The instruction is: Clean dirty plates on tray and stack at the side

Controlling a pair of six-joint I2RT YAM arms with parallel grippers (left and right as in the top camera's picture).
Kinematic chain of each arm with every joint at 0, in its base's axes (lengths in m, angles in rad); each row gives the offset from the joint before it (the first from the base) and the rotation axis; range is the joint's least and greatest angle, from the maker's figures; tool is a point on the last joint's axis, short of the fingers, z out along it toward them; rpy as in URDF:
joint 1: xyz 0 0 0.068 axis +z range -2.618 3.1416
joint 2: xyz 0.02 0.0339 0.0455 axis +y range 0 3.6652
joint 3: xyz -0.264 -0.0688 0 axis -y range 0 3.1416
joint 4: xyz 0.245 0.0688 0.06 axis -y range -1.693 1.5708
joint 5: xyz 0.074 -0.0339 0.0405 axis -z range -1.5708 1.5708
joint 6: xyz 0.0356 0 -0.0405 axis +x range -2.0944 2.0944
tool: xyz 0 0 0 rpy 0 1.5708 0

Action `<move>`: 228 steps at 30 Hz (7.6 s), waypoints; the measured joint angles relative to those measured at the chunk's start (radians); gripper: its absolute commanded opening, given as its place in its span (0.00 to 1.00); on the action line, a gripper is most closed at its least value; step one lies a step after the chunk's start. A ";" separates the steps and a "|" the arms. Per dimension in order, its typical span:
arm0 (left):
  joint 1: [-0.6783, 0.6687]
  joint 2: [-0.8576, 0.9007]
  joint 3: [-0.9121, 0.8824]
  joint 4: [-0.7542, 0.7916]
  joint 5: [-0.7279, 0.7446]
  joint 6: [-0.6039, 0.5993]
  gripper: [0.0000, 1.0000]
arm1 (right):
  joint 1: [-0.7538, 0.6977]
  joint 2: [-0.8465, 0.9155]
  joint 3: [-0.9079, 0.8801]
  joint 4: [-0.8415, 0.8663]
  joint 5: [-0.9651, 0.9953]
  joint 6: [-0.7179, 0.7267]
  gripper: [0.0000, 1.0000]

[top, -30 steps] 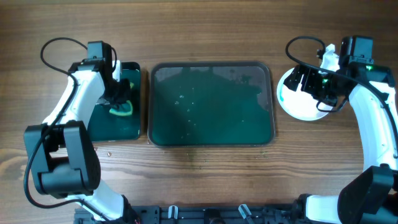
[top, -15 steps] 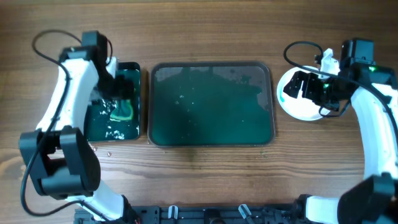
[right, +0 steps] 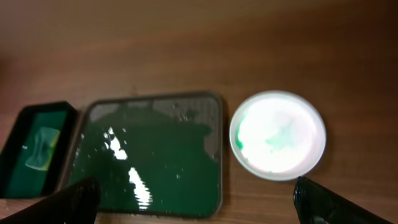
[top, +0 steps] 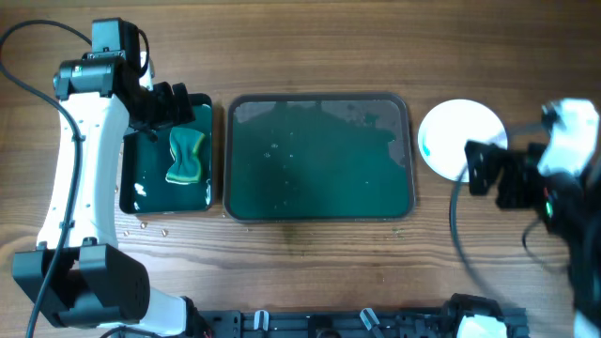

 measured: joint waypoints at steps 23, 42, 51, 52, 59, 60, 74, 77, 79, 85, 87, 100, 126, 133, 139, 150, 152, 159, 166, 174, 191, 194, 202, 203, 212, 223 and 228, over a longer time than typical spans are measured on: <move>0.000 0.000 0.000 0.000 0.005 -0.006 1.00 | 0.021 -0.235 -0.075 -0.039 0.029 0.104 1.00; 0.000 0.000 0.000 0.000 0.007 -0.006 1.00 | 0.251 -0.690 -1.022 0.972 0.074 -0.069 1.00; 0.000 0.000 0.000 0.000 0.007 -0.006 1.00 | 0.297 -0.847 -1.271 1.155 0.070 -0.083 1.00; 0.000 0.000 0.000 -0.001 0.007 -0.006 1.00 | 0.297 -0.855 -1.290 1.181 0.070 -0.084 1.00; 0.000 0.000 0.000 0.000 0.007 -0.006 1.00 | 0.297 -0.862 -1.389 1.282 0.070 -0.087 1.00; 0.000 0.000 0.000 0.000 0.007 -0.006 1.00 | 0.297 -0.862 -1.394 1.270 0.071 -0.087 1.00; 0.000 0.000 0.000 0.000 0.007 -0.006 1.00 | 0.297 -0.863 -1.403 1.208 0.076 -0.090 1.00; 0.000 0.000 0.000 0.000 0.007 -0.006 1.00 | 0.297 -0.863 -1.403 1.208 0.076 -0.090 1.00; 0.000 0.000 0.000 0.000 0.007 -0.006 1.00 | 0.297 -0.863 -1.403 1.208 0.076 -0.090 1.00; 0.000 0.000 0.000 0.000 0.007 -0.006 1.00 | 0.297 -0.863 -1.403 1.208 0.076 -0.090 1.00; 0.000 0.000 0.000 0.000 0.007 -0.006 1.00 | 0.297 -0.863 -1.403 1.207 0.076 -0.090 1.00; 0.000 -0.008 0.000 0.000 0.007 -0.006 1.00 | 0.297 -0.863 -1.403 1.208 0.076 -0.090 1.00; 0.000 -0.852 -0.089 0.114 0.007 -0.006 1.00 | 0.297 -0.863 -1.403 1.207 0.079 -0.090 1.00; 0.000 -1.143 -0.513 0.552 0.051 -0.005 1.00 | 0.297 -0.864 -1.403 1.207 0.079 -0.090 1.00; 0.000 -1.346 -0.919 0.877 0.105 -0.006 1.00 | 0.297 -0.864 -1.403 1.208 0.079 -0.090 1.00; -0.006 -1.598 -1.369 1.115 0.127 0.040 1.00 | 0.297 -0.865 -1.403 1.208 0.079 -0.090 1.00; -0.014 -1.630 -1.404 1.122 0.127 0.064 1.00 | 0.297 -0.865 -1.403 1.207 0.079 -0.090 1.00; -0.021 -1.663 -1.476 1.135 0.127 0.132 1.00 | 0.297 -0.865 -1.403 1.208 0.079 -0.090 1.00; -0.021 -1.663 -1.517 1.145 0.127 0.157 1.00 | 0.297 -0.865 -1.403 1.208 0.079 -0.090 0.99; -0.021 -1.664 -1.576 1.139 0.127 0.161 1.00 | 0.297 -0.865 -1.403 1.208 0.079 -0.090 1.00; -0.021 -1.664 -1.576 1.139 0.127 0.161 1.00 | 0.297 -0.865 -1.403 1.208 0.079 -0.090 1.00; -0.021 -1.664 -1.576 1.139 0.127 0.161 1.00 | 0.297 -0.865 -1.403 1.208 0.079 -0.090 1.00; -0.021 -1.664 -1.576 1.139 0.127 0.161 1.00 | 0.297 -0.865 -1.403 1.208 0.079 -0.090 1.00; -0.021 -1.664 -1.575 1.139 0.127 0.161 1.00 | 0.297 -0.865 -1.403 1.208 0.079 -0.090 1.00; -0.021 -1.664 -1.576 1.139 0.127 0.161 1.00 | 0.297 -0.865 -1.403 1.208 0.079 -0.090 1.00; -0.021 -1.664 -1.576 1.139 0.127 0.161 1.00 | 0.297 -0.865 -1.403 1.208 0.079 -0.090 1.00; -0.021 -1.664 -1.576 1.139 0.127 0.161 1.00 | 0.297 -0.865 -1.403 1.208 0.079 -0.090 1.00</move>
